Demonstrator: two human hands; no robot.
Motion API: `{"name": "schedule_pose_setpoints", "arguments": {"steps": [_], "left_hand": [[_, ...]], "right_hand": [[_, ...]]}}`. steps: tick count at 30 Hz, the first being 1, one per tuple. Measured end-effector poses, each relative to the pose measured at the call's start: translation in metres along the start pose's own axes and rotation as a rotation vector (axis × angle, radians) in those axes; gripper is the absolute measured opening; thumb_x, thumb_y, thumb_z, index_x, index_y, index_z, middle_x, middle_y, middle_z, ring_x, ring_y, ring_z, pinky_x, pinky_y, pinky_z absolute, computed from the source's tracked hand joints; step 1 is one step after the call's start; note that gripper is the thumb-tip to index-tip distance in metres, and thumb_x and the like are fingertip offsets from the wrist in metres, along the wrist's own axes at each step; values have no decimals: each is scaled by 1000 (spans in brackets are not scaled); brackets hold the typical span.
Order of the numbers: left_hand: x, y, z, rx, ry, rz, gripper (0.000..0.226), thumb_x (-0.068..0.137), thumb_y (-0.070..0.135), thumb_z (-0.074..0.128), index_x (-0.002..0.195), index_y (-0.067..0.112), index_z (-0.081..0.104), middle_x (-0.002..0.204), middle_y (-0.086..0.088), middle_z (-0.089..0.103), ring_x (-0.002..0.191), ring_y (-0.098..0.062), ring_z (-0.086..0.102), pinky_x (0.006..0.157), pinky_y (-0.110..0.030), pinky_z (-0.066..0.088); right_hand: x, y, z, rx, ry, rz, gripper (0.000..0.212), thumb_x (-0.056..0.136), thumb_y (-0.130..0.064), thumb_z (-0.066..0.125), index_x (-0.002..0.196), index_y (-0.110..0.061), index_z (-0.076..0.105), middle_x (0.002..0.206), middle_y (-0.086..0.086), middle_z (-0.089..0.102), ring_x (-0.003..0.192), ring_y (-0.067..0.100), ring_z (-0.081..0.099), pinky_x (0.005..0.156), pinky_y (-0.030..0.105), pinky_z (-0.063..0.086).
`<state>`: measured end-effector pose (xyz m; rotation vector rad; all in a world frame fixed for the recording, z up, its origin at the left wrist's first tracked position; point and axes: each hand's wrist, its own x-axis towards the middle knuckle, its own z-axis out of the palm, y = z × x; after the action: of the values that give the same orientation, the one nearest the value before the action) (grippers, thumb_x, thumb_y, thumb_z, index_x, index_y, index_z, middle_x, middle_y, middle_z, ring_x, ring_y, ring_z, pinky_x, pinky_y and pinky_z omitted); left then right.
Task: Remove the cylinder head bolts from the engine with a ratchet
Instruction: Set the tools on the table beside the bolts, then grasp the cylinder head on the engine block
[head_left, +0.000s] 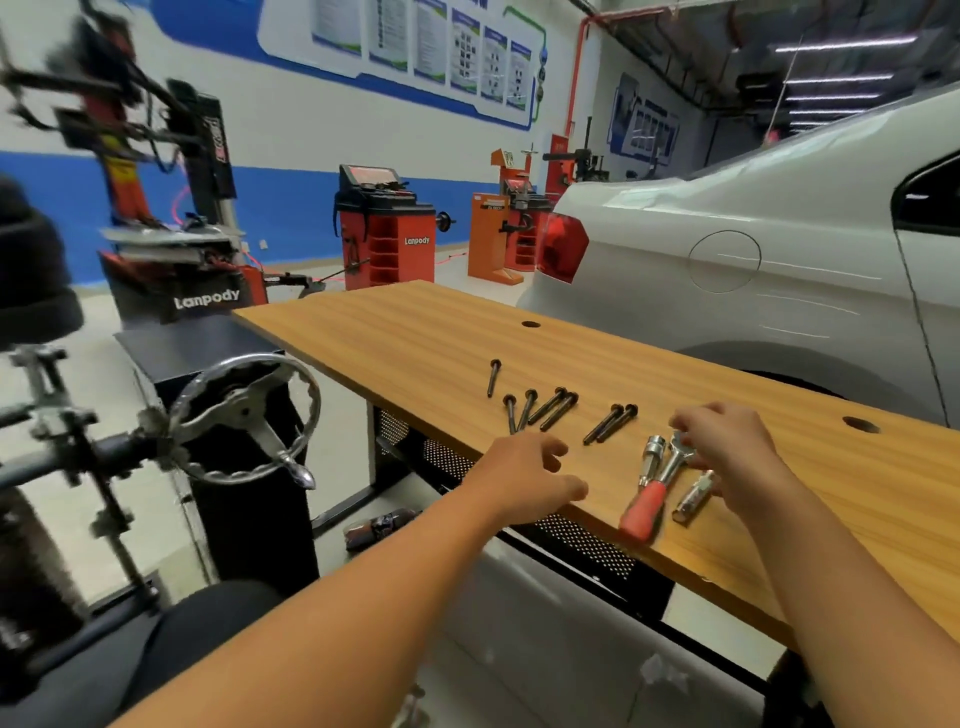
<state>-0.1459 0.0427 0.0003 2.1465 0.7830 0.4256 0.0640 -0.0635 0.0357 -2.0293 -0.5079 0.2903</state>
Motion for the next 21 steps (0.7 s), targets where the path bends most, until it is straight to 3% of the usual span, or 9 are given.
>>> {"name": "schedule_pose_setpoints", "arguments": {"steps": [4,7,8,11,14,16,18,21], "left_hand": [[-42,-33,-60,-58,168,-75,56,83,45,77,135,27,65,121,12,69,109,-8,62,93,-27,47],[-79,-62,-110,-86,316,-82,23,84,39,77,107,35,74,101,23,71,102,0,66,88,-23,51],[-91,-71,-126,-109,371,-94,21,85,37,78,106,35,74,99,23,71,101,-1,67,85,-24,52],[-135,-95,-180,-181,542,-139,33,86,28,79,118,21,75,108,7,75,99,-13,71,94,-40,58],[-197,-114,-242,-146,719,-137,23,87,21,79,110,21,76,98,1,77,89,-14,71,90,-42,59],[-249,-126,-286,-92,847,-141,21,85,21,79,106,24,76,90,-1,77,75,-15,68,79,-41,60],[-308,-136,-327,-33,973,-155,18,84,25,76,102,27,77,84,3,76,67,-13,67,68,-38,60],[-408,-150,-385,53,1233,-235,9,87,22,72,90,31,76,71,7,74,51,-9,65,47,-23,51]], "right_hand": [[-9,-11,13,19,87,56,18,96,-20,66,108,-8,67,101,13,64,85,28,58,67,41,48],[-20,-19,15,113,172,194,26,93,-19,70,110,-1,63,104,14,64,87,28,57,70,42,45],[-28,-24,17,119,224,221,25,92,-19,70,107,-2,58,102,15,62,89,29,56,70,43,46],[-55,-51,49,74,300,34,19,90,-24,64,104,-16,54,106,16,64,95,34,60,73,47,54],[-114,-107,128,89,82,-343,18,87,-34,63,103,-26,63,104,6,68,97,33,61,79,50,56],[-169,-150,194,91,-129,-528,12,89,-30,69,100,-25,66,99,2,68,94,28,59,75,38,49],[-227,-188,254,153,-304,-633,9,89,-23,71,96,-24,68,93,-2,69,88,23,60,74,34,45],[-306,-239,326,246,-557,-724,6,88,-24,72,90,-26,66,86,-9,70,82,19,65,74,36,51]]}}
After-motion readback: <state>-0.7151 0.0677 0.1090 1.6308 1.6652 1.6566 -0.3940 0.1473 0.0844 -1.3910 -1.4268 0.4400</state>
